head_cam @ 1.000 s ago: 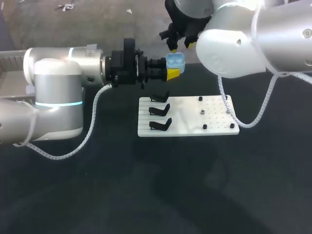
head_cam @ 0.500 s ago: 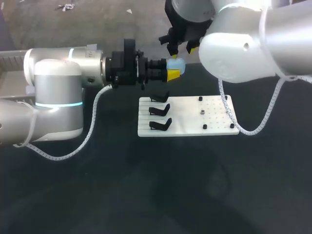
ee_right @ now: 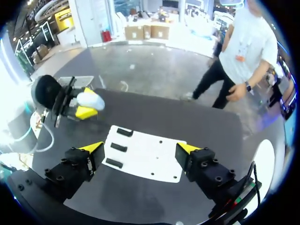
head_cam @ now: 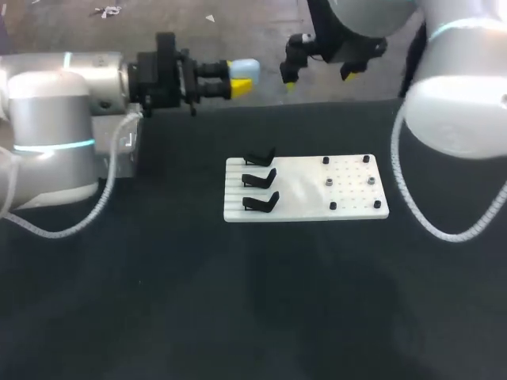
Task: Pick up each earbud case from the left stands, insert the matching earbuds, close the lid, and place the case in the box.
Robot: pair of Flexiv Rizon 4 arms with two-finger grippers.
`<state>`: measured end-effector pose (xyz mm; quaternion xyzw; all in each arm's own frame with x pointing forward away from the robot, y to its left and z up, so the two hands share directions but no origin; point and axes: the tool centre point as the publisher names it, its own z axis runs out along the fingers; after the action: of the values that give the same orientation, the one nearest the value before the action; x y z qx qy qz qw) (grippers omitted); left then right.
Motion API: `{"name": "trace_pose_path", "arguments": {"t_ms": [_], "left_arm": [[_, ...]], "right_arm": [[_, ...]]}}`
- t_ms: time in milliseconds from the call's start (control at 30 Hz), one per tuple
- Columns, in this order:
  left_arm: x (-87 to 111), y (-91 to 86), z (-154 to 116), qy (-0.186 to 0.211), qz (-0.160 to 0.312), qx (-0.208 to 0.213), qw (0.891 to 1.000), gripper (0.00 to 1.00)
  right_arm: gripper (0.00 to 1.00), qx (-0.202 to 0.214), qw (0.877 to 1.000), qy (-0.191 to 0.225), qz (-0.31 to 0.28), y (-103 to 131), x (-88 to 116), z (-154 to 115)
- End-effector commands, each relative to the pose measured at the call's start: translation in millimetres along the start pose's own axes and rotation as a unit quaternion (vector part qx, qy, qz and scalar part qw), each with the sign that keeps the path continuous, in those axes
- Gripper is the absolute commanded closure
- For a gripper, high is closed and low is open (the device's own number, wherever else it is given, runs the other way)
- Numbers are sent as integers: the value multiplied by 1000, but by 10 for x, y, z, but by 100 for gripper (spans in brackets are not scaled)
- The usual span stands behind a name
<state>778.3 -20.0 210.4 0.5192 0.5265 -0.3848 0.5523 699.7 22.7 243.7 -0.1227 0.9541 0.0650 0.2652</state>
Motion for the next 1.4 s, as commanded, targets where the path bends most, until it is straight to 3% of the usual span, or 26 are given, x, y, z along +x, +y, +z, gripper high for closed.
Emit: {"name": "trace_pose_path", "arguments": {"t_ms": [33, 267, 600, 1067, 1167, 1267, 1367, 1400], "left_arm": [[-132, 87, -709, 23, 14, -39, 999, 100], [-24, 459, -1555, 55, 25, -108, 992, 100], [601, 588, -2363, 75, -18, -197, 977, 100], [1505, 738, -2524, 123, -92, -223, 963, 100], [1612, 729, -2502, 126, -105, -223, 961, 100], [1679, 727, -2490, 125, -115, -224, 960, 80], [1700, 724, -2482, 125, -122, -224, 959, 47], [1699, 722, -2481, 125, -124, -225, 958, 20]], "right_arm": [[0, 9, 999, -41, 16, 23, 425, -100], [0, 11, 999, -11, 47, 169, 775, -87], [0, 26, 997, 9, 70, 377, 1007, -99], [0, 37, 997, 16, 68, 509, 1131, -135], [0, 38, 997, 18, 68, 508, 1143, -137], [0, 38, 997, 18, 69, 496, 1146, -137], [0, 36, 997, 15, 66, 475, 1138, -134], [0, 34, 997, 12, 64, 466, 1137, -135]]}}
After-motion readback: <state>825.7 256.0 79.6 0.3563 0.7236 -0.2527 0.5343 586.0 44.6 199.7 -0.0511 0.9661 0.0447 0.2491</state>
